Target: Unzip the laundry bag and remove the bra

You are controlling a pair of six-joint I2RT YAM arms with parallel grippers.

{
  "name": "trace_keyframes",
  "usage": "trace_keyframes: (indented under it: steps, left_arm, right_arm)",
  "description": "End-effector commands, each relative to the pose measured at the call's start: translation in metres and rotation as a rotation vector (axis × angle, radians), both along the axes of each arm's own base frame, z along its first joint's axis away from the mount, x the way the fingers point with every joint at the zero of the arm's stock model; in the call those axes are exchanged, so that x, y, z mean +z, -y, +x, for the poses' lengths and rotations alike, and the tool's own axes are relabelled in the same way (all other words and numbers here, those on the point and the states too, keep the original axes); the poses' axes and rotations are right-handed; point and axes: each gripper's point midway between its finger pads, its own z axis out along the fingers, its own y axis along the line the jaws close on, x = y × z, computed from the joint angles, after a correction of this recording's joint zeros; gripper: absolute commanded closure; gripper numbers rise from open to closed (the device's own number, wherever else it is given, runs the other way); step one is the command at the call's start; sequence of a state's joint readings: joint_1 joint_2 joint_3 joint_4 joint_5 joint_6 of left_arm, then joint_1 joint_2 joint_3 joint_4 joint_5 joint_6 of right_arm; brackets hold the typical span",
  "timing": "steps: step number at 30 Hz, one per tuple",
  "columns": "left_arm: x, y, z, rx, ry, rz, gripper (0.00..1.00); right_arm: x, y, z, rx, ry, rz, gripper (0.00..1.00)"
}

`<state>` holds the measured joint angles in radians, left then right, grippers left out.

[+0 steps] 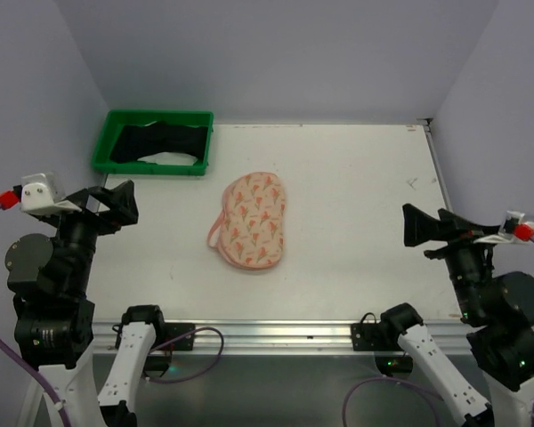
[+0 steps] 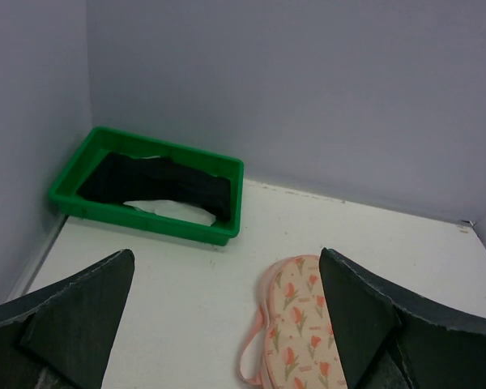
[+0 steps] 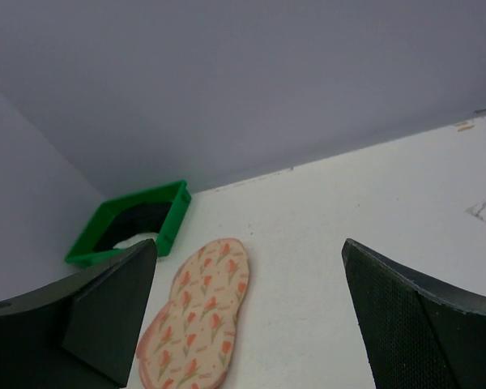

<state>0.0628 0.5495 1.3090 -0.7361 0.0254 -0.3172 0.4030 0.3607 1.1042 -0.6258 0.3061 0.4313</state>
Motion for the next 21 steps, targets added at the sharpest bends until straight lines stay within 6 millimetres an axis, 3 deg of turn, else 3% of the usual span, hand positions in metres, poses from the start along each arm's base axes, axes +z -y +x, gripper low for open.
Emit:
trace_keyframes:
  steps: [1, 9, 21]
  left_arm:
    - [-0.009, -0.001, -0.008, 0.001, -0.057, 0.036, 0.0]
    - [0.002, 0.001, -0.02, -0.011, -0.028, 0.037, 0.0]
    - [-0.007, 0.002, -0.013, -0.017, -0.047, 0.028, 0.0]
  right_arm:
    - [0.003, 0.007, -0.008, -0.014, 0.058, -0.036, 0.01]
    - [0.013, 0.023, -0.033, -0.041, 0.15, -0.06, 0.01]
    - [0.002, 0.013, -0.021, -0.013, 0.115, -0.072, 0.01]
